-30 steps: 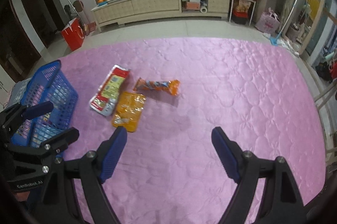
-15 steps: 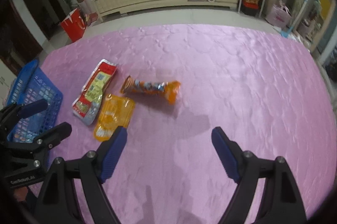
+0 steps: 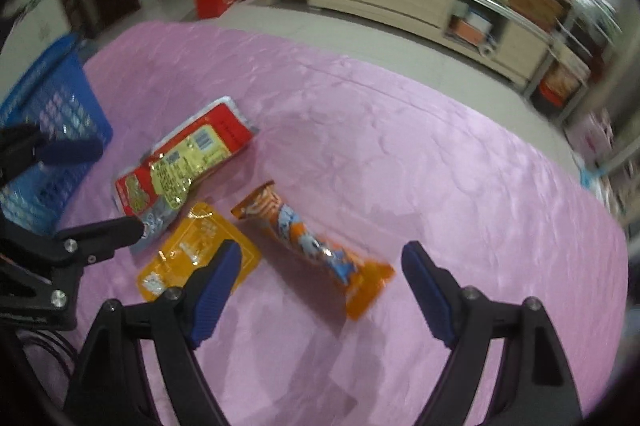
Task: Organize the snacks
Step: 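Grasp the orange stick snack with the right tool while the left tool grasps the red-silver bag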
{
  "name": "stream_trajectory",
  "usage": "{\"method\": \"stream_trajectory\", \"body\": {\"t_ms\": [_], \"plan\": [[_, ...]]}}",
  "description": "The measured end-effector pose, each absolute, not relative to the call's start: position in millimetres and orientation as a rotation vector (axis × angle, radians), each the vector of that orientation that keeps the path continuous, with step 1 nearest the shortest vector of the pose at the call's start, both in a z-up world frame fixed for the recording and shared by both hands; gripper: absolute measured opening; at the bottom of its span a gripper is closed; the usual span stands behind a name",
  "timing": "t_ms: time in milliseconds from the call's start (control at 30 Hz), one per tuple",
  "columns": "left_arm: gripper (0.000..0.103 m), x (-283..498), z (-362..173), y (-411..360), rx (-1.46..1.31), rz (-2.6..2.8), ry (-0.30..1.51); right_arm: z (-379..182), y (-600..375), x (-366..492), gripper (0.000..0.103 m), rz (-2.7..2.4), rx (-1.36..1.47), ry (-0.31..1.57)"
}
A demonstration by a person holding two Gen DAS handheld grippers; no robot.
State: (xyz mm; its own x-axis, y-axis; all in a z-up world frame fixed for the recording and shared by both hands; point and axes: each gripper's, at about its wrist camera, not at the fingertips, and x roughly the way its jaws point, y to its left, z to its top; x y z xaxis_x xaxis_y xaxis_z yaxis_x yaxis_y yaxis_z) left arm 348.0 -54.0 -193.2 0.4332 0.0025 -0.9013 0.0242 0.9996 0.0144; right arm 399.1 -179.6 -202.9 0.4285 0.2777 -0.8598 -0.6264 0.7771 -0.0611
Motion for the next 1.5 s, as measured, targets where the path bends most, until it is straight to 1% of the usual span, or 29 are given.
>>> {"method": "stream_trajectory", "body": {"t_ms": [67,133,200,267,300,333,400,533,667,767,933,1067,1267,1300,1333,1400,1433,1500], "plan": [[0.079,349,-195,-52,0.025,-0.016,1.131,-211,-173,403,0.08,0.609,-0.45,0.979],[0.079,350,-196,-50,0.022,-0.013,1.134,-219,-170,409,0.065,0.62,-0.478,1.002],[0.079,352,-196,-48,0.018,-0.013,1.137,-227,-168,414,0.055,0.642,-0.477,1.034],[0.079,353,-195,-46,0.012,-0.01,1.138,-231,-169,414,0.043,0.675,-0.449,1.055],[0.079,353,-194,-45,0.008,-0.012,1.137,-230,-170,415,0.034,0.685,-0.433,1.053],[0.079,353,-193,-44,0.001,-0.014,1.137,-228,-173,414,0.029,0.684,-0.423,1.05],[0.079,353,-193,-44,-0.007,-0.017,1.137,-225,-176,407,0.024,0.677,-0.407,1.037],[0.078,352,-190,-48,0.005,-0.03,1.135,-214,-184,386,0.022,0.641,-0.336,1.014],[0.078,352,-190,-56,0.042,-0.043,1.126,-204,-194,375,0.022,0.59,-0.2,1.02],[0.073,353,-190,-62,0.09,-0.04,1.128,-203,-202,367,0.022,0.552,-0.133,1.023],[0.062,362,-193,-70,0.131,-0.046,1.144,-208,-208,365,0.022,0.536,-0.071,1.036],[0.06,374,-200,-76,0.151,-0.036,1.153,-209,-210,370,0.022,0.535,-0.045,1.036],[0.046,387,-216,-81,0.187,0.0,1.185,-212,-209,374,0.022,0.543,-0.039,1.045],[0.04,387,-219,-80,0.186,0.003,1.19,-212,-210,375,0.022,0.546,-0.039,1.044],[0.031,388,-222,-77,0.173,0.004,1.201,-212,-209,374,0.022,0.549,-0.04,1.042],[0.022,389,-224,-74,0.157,0.01,1.214,-211,-207,373,0.022,0.553,-0.048,1.037],[0.015,388,-224,-74,0.172,0.022,1.21,-210,-208,373,0.022,0.55,-0.055,1.033],[0.006,385,-225,-75,0.174,0.015,1.226,-209,-207,371,0.022,0.536,-0.083,1.019]]}}
